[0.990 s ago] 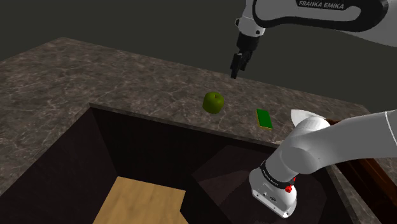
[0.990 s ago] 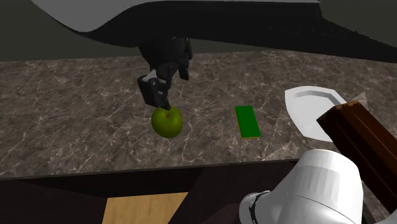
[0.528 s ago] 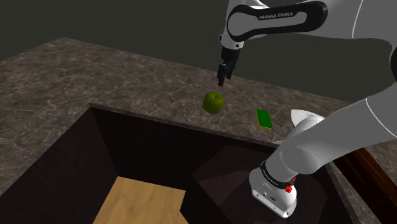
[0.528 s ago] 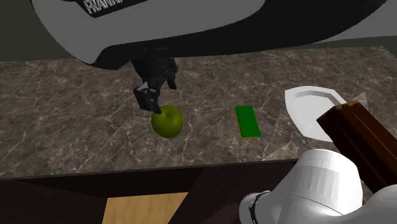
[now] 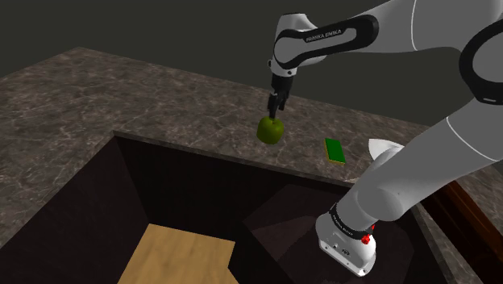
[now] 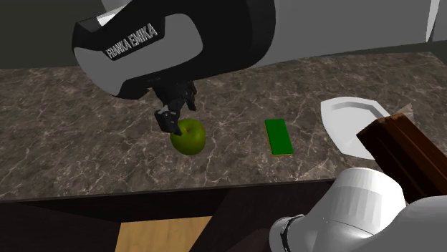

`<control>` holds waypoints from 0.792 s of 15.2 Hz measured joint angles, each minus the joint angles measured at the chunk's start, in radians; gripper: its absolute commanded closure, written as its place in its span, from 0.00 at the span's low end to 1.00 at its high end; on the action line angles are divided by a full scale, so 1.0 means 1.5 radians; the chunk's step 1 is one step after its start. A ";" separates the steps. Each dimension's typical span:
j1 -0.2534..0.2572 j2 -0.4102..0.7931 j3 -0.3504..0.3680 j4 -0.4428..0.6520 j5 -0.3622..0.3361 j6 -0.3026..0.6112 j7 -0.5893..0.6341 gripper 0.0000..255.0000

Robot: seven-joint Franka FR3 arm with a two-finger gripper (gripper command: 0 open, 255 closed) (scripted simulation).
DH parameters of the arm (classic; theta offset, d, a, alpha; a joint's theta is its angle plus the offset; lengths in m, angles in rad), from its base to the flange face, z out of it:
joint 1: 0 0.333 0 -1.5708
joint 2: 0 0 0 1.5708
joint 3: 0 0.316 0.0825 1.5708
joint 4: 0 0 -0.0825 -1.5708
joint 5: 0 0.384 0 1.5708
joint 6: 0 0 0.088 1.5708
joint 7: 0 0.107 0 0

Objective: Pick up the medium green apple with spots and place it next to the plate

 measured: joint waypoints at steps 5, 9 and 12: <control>0.000 0.008 -0.001 -0.027 0.000 0.035 0.000 0.00; 0.000 0.009 -0.001 -0.028 0.000 0.036 0.000 0.00; 0.000 0.009 -0.001 -0.028 0.000 0.036 0.000 1.00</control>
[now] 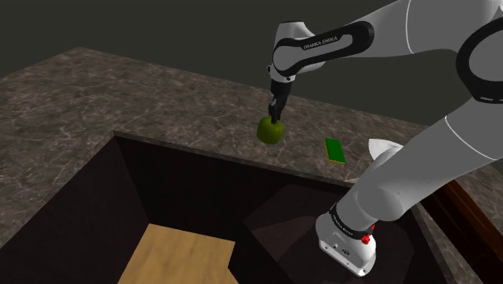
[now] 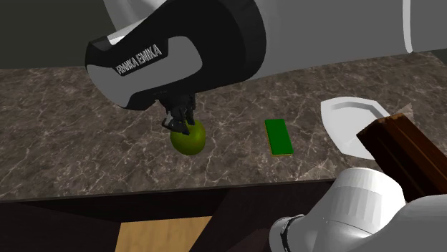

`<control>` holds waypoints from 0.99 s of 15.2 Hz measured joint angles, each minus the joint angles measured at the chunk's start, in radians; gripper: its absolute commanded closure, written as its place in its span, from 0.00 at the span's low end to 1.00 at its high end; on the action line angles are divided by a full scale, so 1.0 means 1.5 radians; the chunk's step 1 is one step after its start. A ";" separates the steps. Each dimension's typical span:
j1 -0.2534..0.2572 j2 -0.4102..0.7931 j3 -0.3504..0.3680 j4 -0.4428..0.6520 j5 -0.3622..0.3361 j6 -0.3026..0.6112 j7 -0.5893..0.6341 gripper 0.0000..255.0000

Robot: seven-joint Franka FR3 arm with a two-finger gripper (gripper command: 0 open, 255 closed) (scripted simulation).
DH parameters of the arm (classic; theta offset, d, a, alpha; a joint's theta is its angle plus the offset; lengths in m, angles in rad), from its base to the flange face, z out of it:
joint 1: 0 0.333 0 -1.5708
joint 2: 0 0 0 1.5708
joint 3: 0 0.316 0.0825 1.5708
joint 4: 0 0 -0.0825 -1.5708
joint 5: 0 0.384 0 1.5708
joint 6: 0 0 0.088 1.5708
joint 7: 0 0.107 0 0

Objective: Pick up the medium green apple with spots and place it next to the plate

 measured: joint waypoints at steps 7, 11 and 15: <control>0.000 0.000 0.000 0.000 0.000 0.000 0.000 1.00; 0.000 -0.008 0.001 0.011 -0.001 -0.019 0.001 1.00; 0.000 -0.022 0.002 0.033 -0.002 -0.055 0.002 1.00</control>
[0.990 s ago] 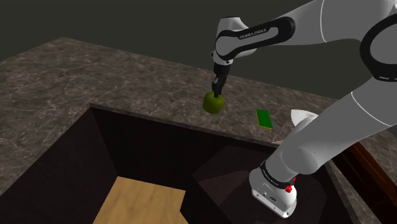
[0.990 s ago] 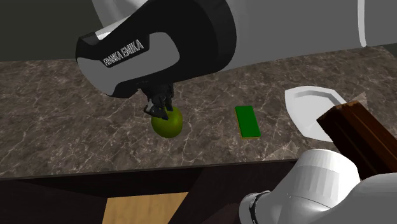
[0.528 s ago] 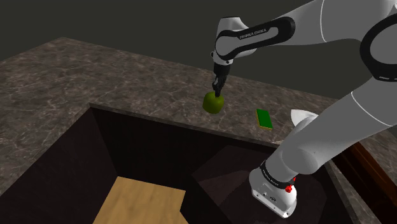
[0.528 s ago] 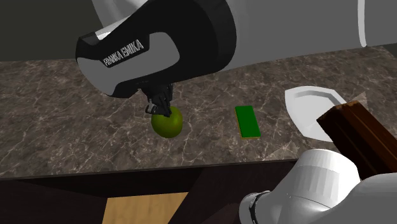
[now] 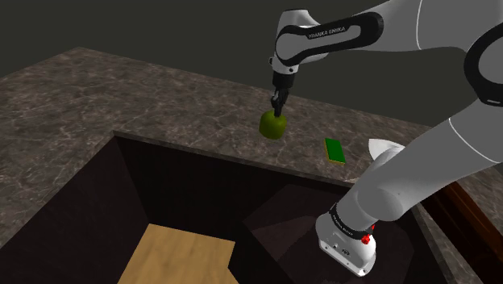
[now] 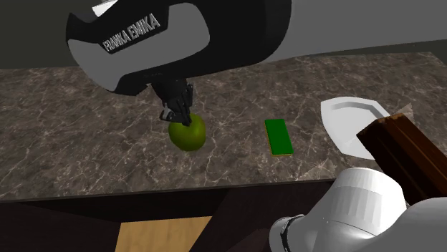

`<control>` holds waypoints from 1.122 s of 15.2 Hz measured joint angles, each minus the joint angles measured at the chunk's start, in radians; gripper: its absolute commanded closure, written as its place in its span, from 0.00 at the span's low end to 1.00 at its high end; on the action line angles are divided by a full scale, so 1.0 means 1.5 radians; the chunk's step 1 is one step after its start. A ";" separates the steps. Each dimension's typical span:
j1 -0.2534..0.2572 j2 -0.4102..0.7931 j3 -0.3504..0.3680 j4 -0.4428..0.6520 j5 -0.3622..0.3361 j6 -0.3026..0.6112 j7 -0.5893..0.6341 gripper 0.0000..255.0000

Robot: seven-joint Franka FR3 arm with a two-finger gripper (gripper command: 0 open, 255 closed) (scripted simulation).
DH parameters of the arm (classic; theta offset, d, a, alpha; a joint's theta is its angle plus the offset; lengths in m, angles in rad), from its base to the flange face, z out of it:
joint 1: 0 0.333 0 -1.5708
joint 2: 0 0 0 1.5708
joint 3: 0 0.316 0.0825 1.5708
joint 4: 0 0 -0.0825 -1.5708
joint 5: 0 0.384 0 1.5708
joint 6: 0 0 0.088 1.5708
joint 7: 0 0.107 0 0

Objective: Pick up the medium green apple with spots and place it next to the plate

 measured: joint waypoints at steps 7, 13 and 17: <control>0.000 -0.019 0.003 0.046 -0.001 -0.065 0.002 1.00; 0.001 -0.029 0.004 0.091 -0.001 -0.120 0.001 1.00; 0.001 -0.033 0.006 0.122 -0.001 -0.155 0.002 1.00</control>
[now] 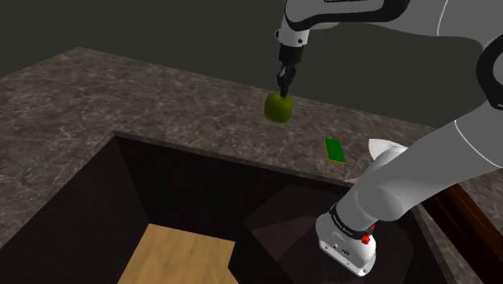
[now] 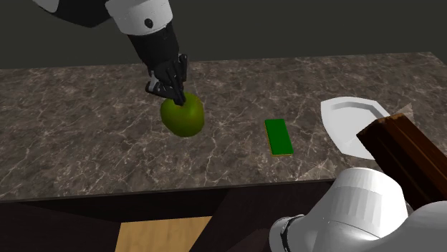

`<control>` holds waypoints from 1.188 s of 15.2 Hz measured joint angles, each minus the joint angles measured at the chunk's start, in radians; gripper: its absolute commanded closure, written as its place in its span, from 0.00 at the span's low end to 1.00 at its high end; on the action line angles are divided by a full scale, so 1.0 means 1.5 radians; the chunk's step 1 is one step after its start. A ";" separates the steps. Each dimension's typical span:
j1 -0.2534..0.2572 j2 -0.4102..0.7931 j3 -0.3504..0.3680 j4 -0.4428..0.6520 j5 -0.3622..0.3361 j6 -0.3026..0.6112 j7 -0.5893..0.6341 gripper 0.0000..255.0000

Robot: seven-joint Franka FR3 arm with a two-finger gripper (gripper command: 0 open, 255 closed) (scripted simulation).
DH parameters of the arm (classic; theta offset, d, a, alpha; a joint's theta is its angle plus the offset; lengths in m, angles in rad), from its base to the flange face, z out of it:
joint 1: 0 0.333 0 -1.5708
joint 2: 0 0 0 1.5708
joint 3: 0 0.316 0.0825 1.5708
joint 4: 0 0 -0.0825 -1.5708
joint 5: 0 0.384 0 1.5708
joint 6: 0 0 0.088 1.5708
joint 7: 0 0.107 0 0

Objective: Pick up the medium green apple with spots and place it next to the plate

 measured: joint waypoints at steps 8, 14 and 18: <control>0.000 -0.003 0.001 0.069 0.000 -0.071 -0.002 1.00; -0.018 -0.025 -0.026 0.070 -0.017 -0.094 -0.043 1.00; -0.045 -0.043 -0.067 0.063 -0.044 -0.100 -0.106 1.00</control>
